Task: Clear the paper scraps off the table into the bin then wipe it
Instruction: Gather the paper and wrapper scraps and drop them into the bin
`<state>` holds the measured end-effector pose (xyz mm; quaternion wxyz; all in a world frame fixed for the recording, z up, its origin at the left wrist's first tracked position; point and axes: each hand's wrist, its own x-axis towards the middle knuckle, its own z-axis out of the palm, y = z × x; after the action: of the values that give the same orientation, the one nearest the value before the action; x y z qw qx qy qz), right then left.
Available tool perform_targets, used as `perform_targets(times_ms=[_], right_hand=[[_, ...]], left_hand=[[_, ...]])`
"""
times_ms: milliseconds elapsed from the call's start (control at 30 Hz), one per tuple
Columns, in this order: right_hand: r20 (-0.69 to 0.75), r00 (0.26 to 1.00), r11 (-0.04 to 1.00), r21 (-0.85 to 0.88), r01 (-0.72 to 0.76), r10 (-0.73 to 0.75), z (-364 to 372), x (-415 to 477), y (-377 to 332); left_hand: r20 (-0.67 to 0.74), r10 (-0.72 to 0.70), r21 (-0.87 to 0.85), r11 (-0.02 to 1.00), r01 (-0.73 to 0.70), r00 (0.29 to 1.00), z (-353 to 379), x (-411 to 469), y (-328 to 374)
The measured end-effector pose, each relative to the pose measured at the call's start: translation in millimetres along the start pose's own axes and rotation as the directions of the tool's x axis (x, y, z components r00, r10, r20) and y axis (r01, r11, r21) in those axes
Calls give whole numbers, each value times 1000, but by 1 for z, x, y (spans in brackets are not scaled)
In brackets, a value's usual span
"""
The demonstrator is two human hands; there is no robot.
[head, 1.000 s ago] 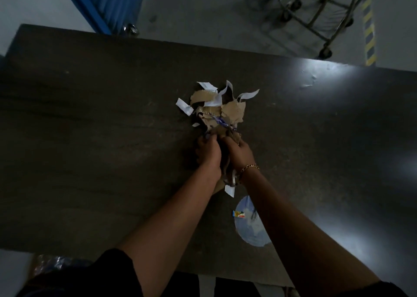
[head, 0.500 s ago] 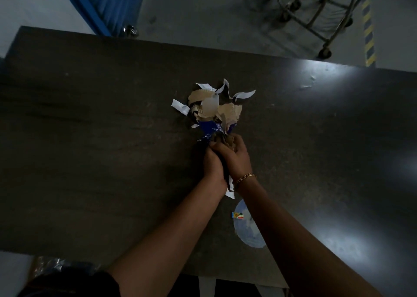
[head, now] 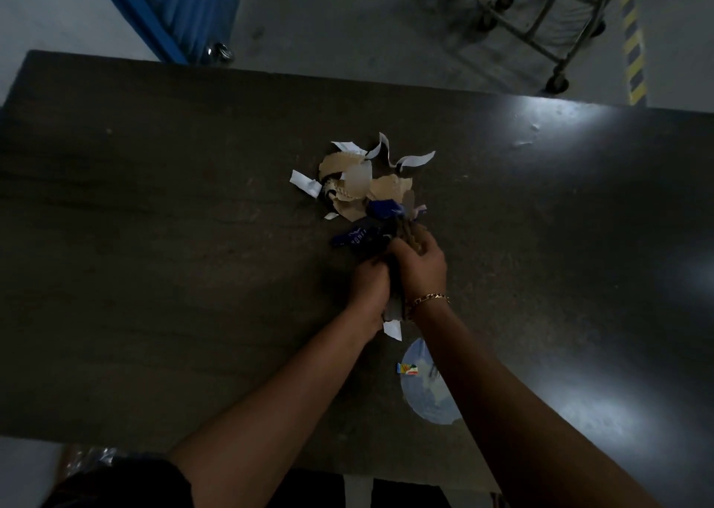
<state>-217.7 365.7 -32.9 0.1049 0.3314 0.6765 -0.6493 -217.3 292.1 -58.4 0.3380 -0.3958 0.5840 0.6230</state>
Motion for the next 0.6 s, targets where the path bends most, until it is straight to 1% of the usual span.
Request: perform_targets(times_ms=[33, 100, 167, 200, 267, 300, 367, 400, 433, 500, 600], right_hand=[[-57, 998, 1000, 18, 16, -15, -2, 1, 1], [-113, 993, 998, 25, 50, -46, -5, 1, 0], [-125, 990, 998, 26, 65, -61, -9, 2, 1], [-135, 989, 998, 25, 66, -62, -11, 2, 1], [-161, 985, 997, 30, 71, -66, -15, 2, 1], [-170, 983, 997, 41, 71, -63, -17, 2, 3], [-180, 982, 996, 52, 66, -56, -22, 3, 6], [-179, 982, 997, 48, 64, -54, -24, 3, 8], [-178, 983, 997, 46, 63, -54, -25, 2, 9], [-186, 980, 996, 34, 80, -72, -26, 2, 12], [-211, 970, 993, 1, 122, -119, -28, -1, 16]], left_hand=[[-8, 13, 69, 998, -12, 1000, 2, 1, 0], [-6, 115, 252, 962, -110, 993, 0, -3, 1], [28, 243, 387, 892, -235, 970, -5, -4, 1], [23, 315, 477, 830, -287, 949, -11, -1, 3], [-7, 480, 678, 647, -349, 877, -24, 4, 15], [-48, 558, 731, 585, -352, 828, -29, 7, 24], [-136, 684, 777, 522, -351, 716, -37, 15, 46], [-169, 719, 792, 507, -342, 674, -39, 20, 58], [-178, 730, 804, 494, -330, 659, -38, 29, 68], [-134, 720, 848, 438, -298, 681, -30, 47, 88], [-42, 651, 909, 340, -241, 758, -18, 63, 109]])
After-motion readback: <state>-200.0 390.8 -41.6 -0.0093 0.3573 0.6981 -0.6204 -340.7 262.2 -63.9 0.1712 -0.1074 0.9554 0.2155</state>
